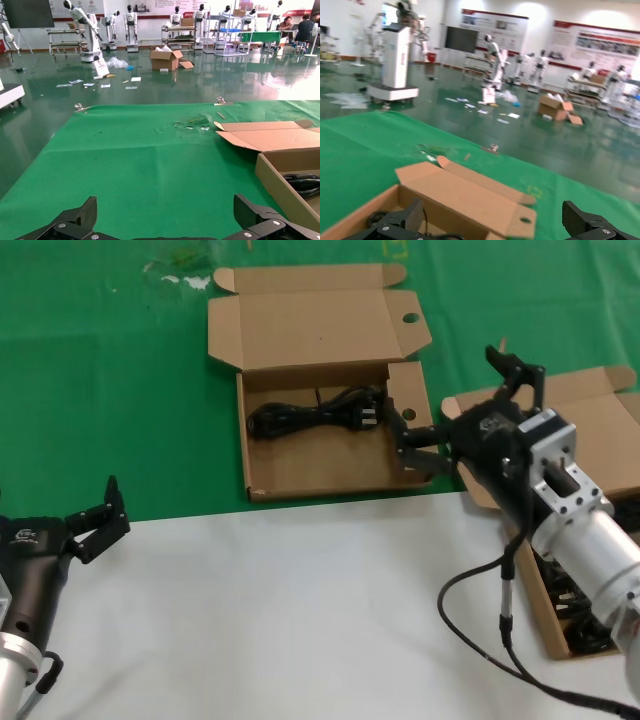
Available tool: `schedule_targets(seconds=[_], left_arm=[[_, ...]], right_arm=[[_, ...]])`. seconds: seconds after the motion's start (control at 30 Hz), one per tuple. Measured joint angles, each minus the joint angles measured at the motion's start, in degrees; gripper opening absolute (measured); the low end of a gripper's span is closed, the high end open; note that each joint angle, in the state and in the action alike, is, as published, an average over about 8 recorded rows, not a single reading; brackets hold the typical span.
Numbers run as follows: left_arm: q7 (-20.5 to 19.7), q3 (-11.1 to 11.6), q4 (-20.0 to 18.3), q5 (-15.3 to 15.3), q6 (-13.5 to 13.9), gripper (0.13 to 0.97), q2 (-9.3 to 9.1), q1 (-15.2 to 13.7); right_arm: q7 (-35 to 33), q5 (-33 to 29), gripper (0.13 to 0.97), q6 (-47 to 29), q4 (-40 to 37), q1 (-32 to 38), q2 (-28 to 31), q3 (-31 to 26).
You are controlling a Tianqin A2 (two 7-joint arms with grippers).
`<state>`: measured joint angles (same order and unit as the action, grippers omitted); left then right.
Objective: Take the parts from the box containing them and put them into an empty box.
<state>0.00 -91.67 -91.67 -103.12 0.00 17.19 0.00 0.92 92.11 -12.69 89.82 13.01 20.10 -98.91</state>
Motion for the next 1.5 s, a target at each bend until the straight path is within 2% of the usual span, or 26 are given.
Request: schedule_targets(seconds=[0.2,0.7,1.5], left_arm=[[0.01,0.00,0.00,0.00,0.00,0.963,0.00,0.00],[-0.01,0.00,0.00,-0.01,0.00,0.966,0.00,0.00],[-0.01,0.00,0.00,-0.01,0.00,0.966,0.00,0.00]], right_arm=[[-0.23,2.86,0.966,3.28,0.48,-3.35,-0.75,1.86],[-0.79,9.38,0.966,10.80,1.58,-11.07,-2.48,6.15],[-0.82,9.82,0.966,11.31,1.65,-11.59,-2.59,6.44]])
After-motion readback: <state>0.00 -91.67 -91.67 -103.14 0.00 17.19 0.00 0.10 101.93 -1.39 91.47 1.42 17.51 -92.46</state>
